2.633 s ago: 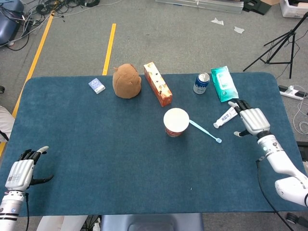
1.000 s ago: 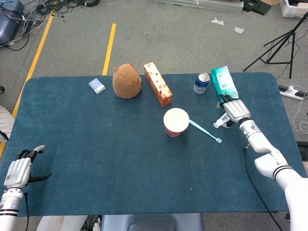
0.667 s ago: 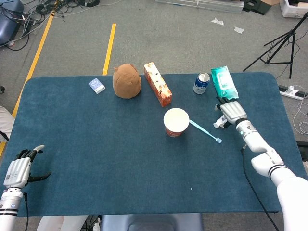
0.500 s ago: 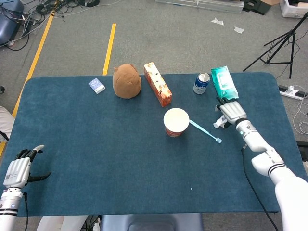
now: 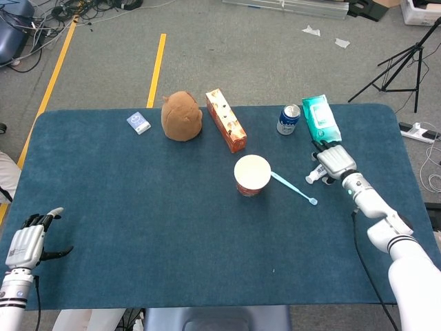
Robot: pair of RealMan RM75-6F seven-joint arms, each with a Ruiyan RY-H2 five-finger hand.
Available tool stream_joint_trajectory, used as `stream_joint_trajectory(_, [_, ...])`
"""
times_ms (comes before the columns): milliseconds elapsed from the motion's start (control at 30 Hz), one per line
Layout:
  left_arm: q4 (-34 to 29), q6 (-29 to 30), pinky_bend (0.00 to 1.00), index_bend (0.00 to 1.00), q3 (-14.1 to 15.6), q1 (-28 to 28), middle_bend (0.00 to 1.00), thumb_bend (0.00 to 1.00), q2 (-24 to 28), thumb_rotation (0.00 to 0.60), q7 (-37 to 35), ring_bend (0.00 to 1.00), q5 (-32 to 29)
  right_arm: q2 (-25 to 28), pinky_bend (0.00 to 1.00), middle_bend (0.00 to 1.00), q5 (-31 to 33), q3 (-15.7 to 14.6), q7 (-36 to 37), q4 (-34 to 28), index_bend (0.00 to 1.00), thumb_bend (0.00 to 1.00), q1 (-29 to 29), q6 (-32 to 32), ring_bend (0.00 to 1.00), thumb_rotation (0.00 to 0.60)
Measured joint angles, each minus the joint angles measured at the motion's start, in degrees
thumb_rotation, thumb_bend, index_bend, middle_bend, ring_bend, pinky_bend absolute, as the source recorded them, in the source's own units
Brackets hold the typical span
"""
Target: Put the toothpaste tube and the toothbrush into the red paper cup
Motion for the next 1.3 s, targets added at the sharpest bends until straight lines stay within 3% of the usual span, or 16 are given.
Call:
stream_joint_trajectory(700, [-0.9,-1.1,0.13,0.16,-0.6,-1.1,0.28,0.03,-0.4,0.600,3.3,0.22,-1.8,-3.6,0.33,0.00,-4.0,-4.0,5.3,8.0,0.34,0.19,-0.5,3.4,0.00,0.600])
stream_joint_trajectory(1300, [-0.9,-1.4,0.13,0.16,-0.8,-1.4,0.28,0.03,-0.7,0.600,4.2,0.22,-2.6,-6.3,0.33,0.00,-5.2,-5.2,3.3,12.0,0.37,0.20,-0.6,3.8,0.00,0.600])
